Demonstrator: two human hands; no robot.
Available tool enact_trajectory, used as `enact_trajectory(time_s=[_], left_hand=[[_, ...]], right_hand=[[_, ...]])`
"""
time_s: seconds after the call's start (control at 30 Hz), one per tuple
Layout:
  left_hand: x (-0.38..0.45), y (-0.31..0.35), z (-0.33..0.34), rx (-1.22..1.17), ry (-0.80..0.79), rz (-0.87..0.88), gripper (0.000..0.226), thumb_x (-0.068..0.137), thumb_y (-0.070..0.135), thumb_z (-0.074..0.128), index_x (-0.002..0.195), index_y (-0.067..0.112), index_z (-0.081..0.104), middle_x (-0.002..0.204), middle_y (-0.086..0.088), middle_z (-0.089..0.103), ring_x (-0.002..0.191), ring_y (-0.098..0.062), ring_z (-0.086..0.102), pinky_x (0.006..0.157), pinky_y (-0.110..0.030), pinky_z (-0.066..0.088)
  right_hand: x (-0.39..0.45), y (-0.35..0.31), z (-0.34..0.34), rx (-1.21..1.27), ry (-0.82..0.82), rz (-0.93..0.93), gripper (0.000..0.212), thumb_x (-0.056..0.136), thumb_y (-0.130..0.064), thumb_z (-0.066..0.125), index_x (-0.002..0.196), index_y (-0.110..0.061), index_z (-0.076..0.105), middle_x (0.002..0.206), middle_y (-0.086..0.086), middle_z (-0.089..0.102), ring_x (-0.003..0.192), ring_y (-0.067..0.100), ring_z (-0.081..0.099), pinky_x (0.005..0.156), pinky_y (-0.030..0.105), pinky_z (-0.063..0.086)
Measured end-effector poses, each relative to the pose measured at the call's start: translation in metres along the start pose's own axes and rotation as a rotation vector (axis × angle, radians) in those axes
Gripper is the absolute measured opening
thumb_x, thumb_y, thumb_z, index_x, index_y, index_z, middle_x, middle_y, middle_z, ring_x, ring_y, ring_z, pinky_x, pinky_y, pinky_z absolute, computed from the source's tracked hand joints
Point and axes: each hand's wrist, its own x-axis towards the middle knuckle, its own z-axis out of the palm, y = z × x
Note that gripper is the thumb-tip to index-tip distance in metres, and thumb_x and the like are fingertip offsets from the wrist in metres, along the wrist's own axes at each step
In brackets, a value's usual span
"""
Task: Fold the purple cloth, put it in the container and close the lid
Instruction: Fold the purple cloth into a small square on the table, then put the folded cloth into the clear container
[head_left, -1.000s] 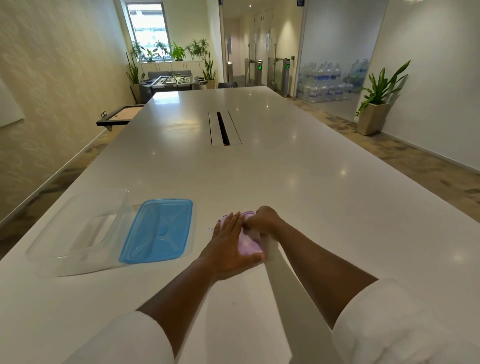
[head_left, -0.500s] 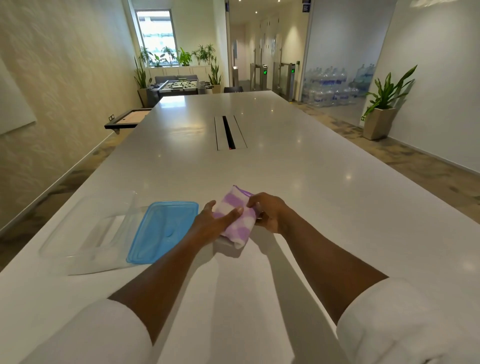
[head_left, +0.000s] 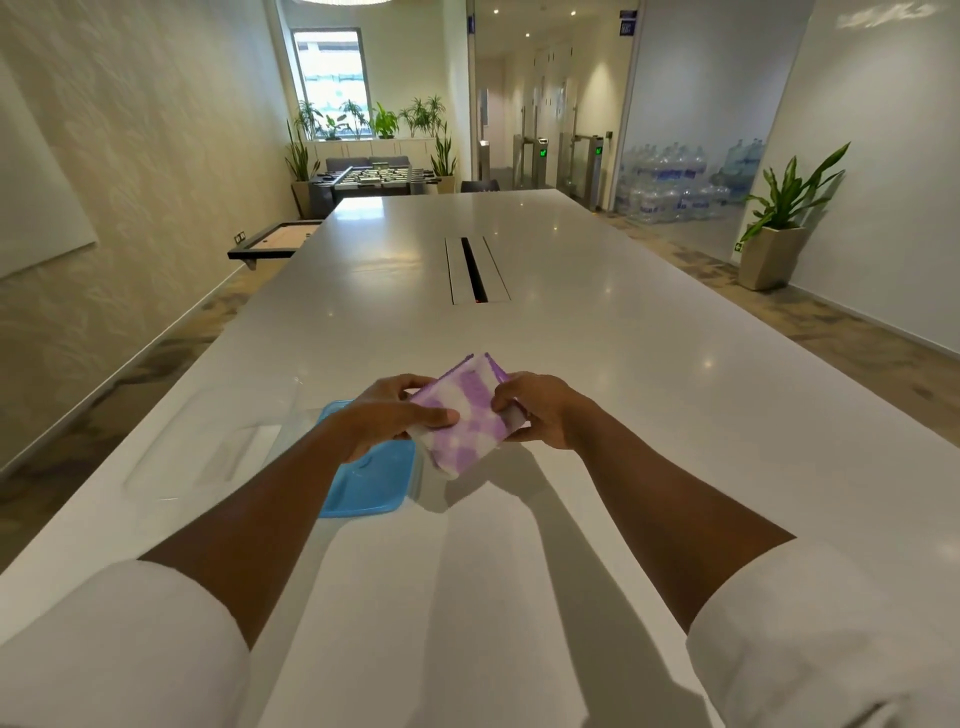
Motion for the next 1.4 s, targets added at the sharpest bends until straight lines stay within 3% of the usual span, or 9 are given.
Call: enact_trajectory(time_s=[0.23,0.4,0.57,0.73,0.8,0.93,1.1,1.23,1.4], left_hand=[[-0.013,0.018,-0.023,-0.102,0.090,0.042,0.040,0.077,0.019,0.079,0.115,0.018,0.065,0.110,-0.012,0.068,0.101,-0.026,0.067,0.088,-0.036,0.057],[-0.020,0.036,-0.034,-0.130,0.187,0.036,0.033,0.078,0.015,0.074,0.110,0.012,0.067,0.106,-0.013,0.068,0.097,-0.022,0.064,0.090,-0.035,0.053],[-0.024,0.049,-0.044,-0.137,0.341,0.046,0.023,0.078,0.011,0.071,0.101,0.010,0.067,0.088,-0.007,0.066,0.074,-0.015,0.063,0.068,-0.025,0.056],[-0.031,0.054,-0.059,-0.118,0.356,0.081,0.017,0.081,0.017,0.068,0.097,0.013,0.065,0.091,-0.007,0.069,0.089,-0.024,0.067,0.089,-0.037,0.055],[-0.035,0.054,-0.070,-0.105,0.259,0.130,0.037,0.080,0.029,0.073,0.112,0.011,0.067,0.106,-0.011,0.072,0.106,-0.026,0.067,0.099,-0.039,0.052],[-0.040,0.051,-0.097,0.070,0.251,0.234,0.063,0.067,0.064,0.075,0.117,0.027,0.065,0.114,-0.001,0.070,0.106,-0.019,0.065,0.093,-0.036,0.055],[-0.050,0.041,-0.138,0.352,0.256,0.308,0.082,0.051,0.076,0.075,0.121,0.034,0.063,0.108,0.009,0.065,0.102,-0.014,0.062,0.074,-0.027,0.053],[-0.052,0.030,-0.172,0.386,0.240,0.327,0.076,0.056,0.065,0.076,0.119,0.023,0.065,0.111,-0.003,0.068,0.102,-0.023,0.066,0.079,-0.034,0.057],[-0.053,0.021,-0.204,0.370,0.143,0.239,0.054,0.064,0.052,0.075,0.109,0.025,0.067,0.095,-0.003,0.072,0.079,-0.012,0.072,0.060,-0.023,0.057]], right_hand=[[-0.002,-0.009,0.024,-0.205,0.050,-0.096,0.059,0.074,-0.012,0.069,0.129,-0.017,0.049,0.117,0.011,0.061,0.103,0.025,0.060,0.078,0.035,0.056],[-0.008,-0.035,0.057,-0.326,-0.002,-0.258,0.037,0.079,-0.030,0.067,0.115,-0.024,0.056,0.106,0.000,0.063,0.090,0.010,0.059,0.067,0.024,0.047],[-0.019,-0.060,0.082,-0.485,-0.140,-0.338,0.030,0.078,-0.036,0.067,0.106,-0.027,0.063,0.095,-0.013,0.061,0.086,0.003,0.055,0.064,0.020,0.041],[-0.023,-0.075,0.112,-0.757,-0.079,-0.506,0.046,0.075,-0.040,0.076,0.112,-0.017,0.061,0.105,0.003,0.066,0.093,0.020,0.062,0.076,0.030,0.050],[-0.025,-0.077,0.121,-0.823,0.019,-0.629,0.035,0.082,-0.036,0.069,0.104,-0.009,0.062,0.100,0.009,0.068,0.093,0.026,0.063,0.077,0.034,0.051],[-0.021,-0.080,0.131,-0.584,0.050,-0.648,0.025,0.085,-0.021,0.064,0.104,-0.004,0.062,0.101,0.015,0.068,0.096,0.030,0.063,0.085,0.044,0.054],[-0.010,-0.082,0.144,-0.223,-0.094,-0.522,0.039,0.073,-0.015,0.071,0.108,-0.025,0.058,0.100,-0.001,0.064,0.094,0.018,0.062,0.070,0.026,0.056],[0.005,-0.082,0.164,-0.008,-0.210,-0.371,0.052,0.068,-0.012,0.074,0.117,-0.022,0.058,0.115,0.011,0.065,0.107,0.032,0.062,0.091,0.048,0.056],[0.021,-0.082,0.188,0.076,-0.308,-0.313,0.048,0.072,-0.012,0.072,0.118,-0.016,0.059,0.119,0.019,0.064,0.110,0.038,0.062,0.093,0.049,0.053]])
